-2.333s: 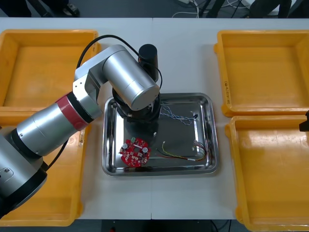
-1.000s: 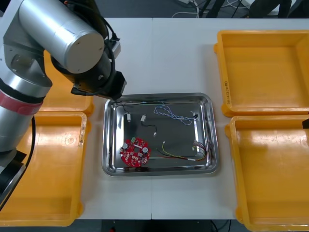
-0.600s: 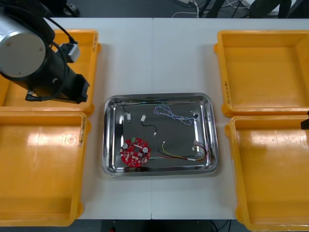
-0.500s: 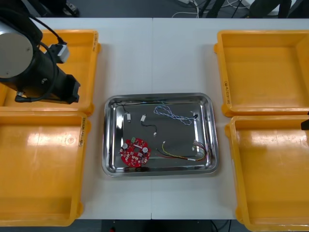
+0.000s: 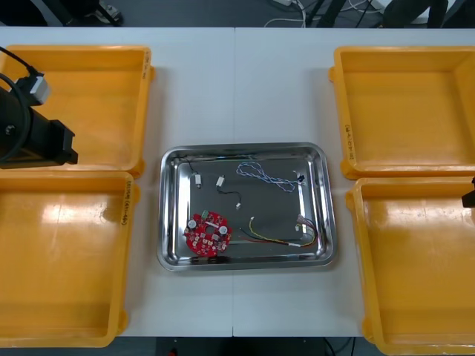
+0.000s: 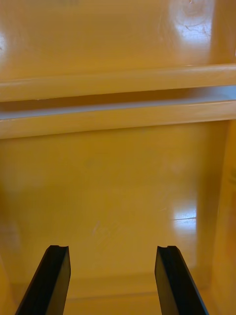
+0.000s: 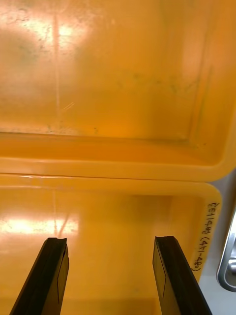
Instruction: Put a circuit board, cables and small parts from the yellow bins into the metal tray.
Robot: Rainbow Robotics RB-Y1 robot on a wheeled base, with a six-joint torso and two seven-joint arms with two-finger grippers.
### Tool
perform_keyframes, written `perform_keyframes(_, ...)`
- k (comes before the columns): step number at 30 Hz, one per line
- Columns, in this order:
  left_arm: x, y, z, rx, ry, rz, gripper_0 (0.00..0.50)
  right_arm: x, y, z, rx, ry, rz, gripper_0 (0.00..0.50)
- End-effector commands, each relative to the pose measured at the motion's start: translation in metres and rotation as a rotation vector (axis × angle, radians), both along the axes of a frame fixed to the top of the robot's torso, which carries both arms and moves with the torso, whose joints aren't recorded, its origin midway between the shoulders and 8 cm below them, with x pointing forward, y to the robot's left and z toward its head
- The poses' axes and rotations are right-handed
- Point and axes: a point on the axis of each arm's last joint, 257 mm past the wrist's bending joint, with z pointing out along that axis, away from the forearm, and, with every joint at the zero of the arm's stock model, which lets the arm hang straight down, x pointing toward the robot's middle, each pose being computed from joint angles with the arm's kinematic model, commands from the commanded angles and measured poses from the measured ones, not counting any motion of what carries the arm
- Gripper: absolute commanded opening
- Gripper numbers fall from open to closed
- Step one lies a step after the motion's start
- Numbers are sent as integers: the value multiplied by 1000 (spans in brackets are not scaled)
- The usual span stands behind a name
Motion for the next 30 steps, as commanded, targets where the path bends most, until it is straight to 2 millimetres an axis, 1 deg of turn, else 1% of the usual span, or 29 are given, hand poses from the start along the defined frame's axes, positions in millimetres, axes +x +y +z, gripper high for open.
perform_keyframes(1, -11, 34, 13, 71, -14, -22, 500, 3, -6, 15, 1, -23, -10, 500)
perform_keyframes(8, -28, 56, 8, 71, 19, -21, 500, 2, -3, 14, 11, -19, -4, 500)
perform_keyframes(11, -32, 63, 5, 80, 29, -18, 500, 1, -3, 14, 11, -14, -6, 500)
perform_keyframes(19, -34, 73, 2, 70, 14, -9, 500, 1, -3, 14, 11, -14, -6, 500)
perform_keyframes(23, -32, 79, 4, 65, -8, -1, 500, 1, -3, 14, 11, -14, -6, 500)
perform_keyframes(30, -27, 80, 7, 67, -32, -5, 500, 1, -3, 14, 11, -14, -6, 500)
